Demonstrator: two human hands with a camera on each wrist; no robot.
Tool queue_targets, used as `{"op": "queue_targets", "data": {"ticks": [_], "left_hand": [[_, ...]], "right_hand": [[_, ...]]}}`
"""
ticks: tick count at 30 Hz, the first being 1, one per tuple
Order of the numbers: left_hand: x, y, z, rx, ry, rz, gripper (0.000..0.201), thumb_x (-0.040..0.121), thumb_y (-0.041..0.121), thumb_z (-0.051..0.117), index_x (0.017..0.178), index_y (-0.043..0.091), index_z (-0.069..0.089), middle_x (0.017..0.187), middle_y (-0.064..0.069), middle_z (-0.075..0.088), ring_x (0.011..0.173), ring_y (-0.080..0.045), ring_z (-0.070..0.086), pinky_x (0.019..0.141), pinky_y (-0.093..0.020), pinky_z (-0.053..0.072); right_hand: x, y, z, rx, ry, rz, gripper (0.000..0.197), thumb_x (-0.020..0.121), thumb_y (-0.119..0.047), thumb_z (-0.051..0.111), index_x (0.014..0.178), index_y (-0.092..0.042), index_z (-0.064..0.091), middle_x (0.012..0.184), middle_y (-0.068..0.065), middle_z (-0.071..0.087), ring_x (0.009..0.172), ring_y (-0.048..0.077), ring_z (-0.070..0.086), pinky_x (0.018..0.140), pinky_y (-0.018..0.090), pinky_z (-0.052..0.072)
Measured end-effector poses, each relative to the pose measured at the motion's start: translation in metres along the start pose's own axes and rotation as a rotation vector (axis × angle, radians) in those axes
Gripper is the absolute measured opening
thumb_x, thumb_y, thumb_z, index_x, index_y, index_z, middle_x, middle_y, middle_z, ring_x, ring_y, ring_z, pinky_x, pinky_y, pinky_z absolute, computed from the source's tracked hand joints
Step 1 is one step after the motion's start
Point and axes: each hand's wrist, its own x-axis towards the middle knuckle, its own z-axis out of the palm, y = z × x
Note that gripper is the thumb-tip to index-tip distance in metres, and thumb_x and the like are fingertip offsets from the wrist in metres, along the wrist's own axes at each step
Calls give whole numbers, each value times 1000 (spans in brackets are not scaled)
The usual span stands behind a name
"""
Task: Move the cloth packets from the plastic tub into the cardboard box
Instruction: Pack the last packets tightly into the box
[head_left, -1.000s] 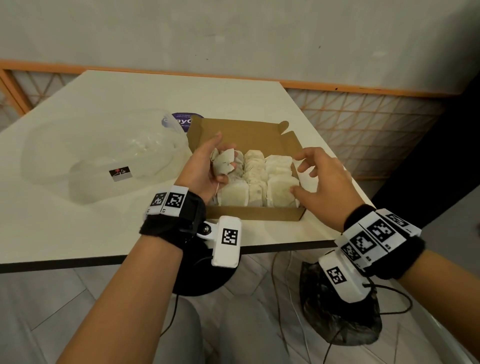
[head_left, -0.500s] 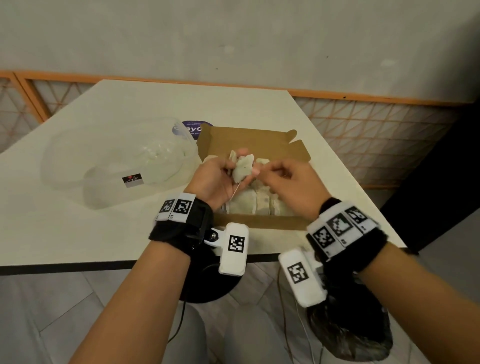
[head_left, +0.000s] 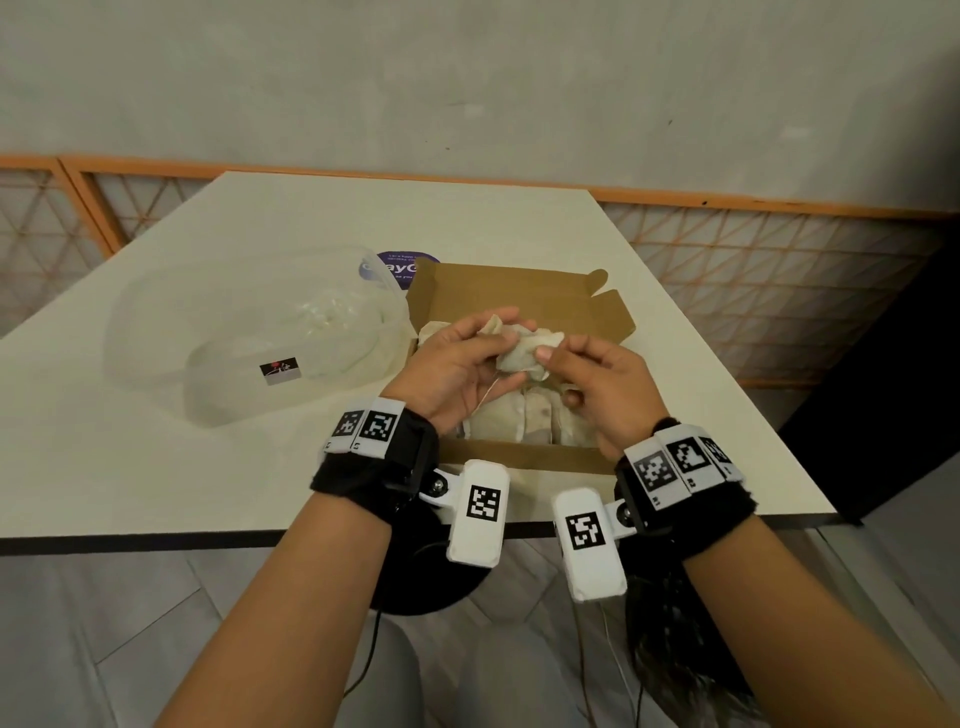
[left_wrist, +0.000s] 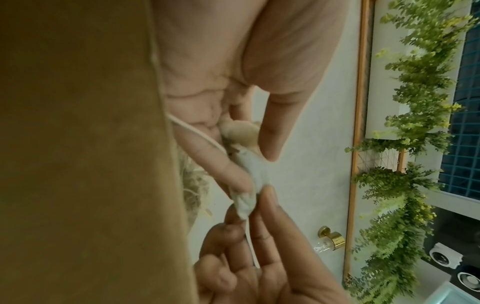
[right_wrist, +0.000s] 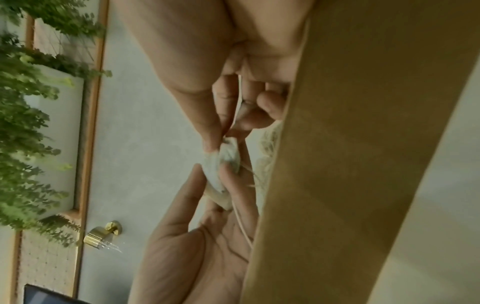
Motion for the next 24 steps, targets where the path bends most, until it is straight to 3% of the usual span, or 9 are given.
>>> {"op": "queue_targets", "data": {"ticks": [6, 9, 12, 14, 17, 19, 21, 24], "left_hand": [[2, -2, -1, 68, 100, -10, 20, 86, 4, 62, 103, 16, 62, 82, 2, 71, 61, -6, 65, 52, -15, 52], [2, -5, 1, 157, 77, -65, 10, 86, 9, 65, 87, 18, 59, 67, 4, 64, 52, -4, 58, 43, -12, 44], [4, -6, 0, 221, 77, -69, 20, 86, 6, 64, 74, 18, 53, 57, 8, 58, 45, -1, 49, 40, -10, 35], [4, -7, 0, 248, 82, -55, 23, 85, 5, 65, 70, 17, 53, 56, 8, 55, 45, 0, 46, 40, -10, 31], [3, -7, 1, 284, 77, -45, 12, 86, 3, 63, 80, 14, 62, 64, 7, 60, 51, 0, 47, 40, -10, 28], [2, -7, 1, 310, 76, -48, 13, 85, 0, 62, 85, 12, 67, 67, 7, 63, 54, 0, 49, 40, -9, 28], [2, -6, 2, 334, 76, -52, 15, 84, -2, 63, 86, 12, 68, 69, 5, 64, 57, -1, 49, 40, -9, 28], [2, -6, 1, 362, 61, -59, 15, 83, -3, 63, 83, 11, 68, 70, 4, 65, 61, -1, 49, 41, -10, 27]], "right_hand": [[-1, -3, 0, 144, 57, 20, 25, 89, -8, 56, 66, -18, 50, 78, 1, 59, 69, 12, 54, 53, 21, 41], [-2, -2, 0, 169, 45, -12, 17, 86, -4, 60, 86, -18, 51, 77, 1, 65, 67, 12, 61, 52, 21, 46], [-4, -2, -1, 132, -32, -7, 31, 83, -4, 63, 106, -22, 52, 78, 4, 65, 71, 13, 63, 59, 23, 50], [-4, -2, 1, 89, -47, 19, 25, 82, -8, 66, 103, -20, 60, 79, 1, 68, 76, 14, 63, 67, 27, 49], [-5, -3, 3, 76, -34, 47, 12, 80, -8, 67, 92, -11, 68, 86, 8, 68, 83, 21, 63, 77, 36, 51], [-5, -6, 0, 42, -16, 39, 7, 80, -5, 67, 86, -8, 68, 79, 6, 67, 73, 14, 64, 65, 25, 53], [-3, -14, -5, -109, -13, -8, 6, 80, -5, 68, 86, -5, 69, 74, -1, 66, 61, 0, 61, 54, 11, 46], [2, -27, -12, -343, -102, -38, 16, 79, -10, 70, 93, -2, 69, 80, -3, 66, 68, -2, 61, 62, 5, 47]]}}
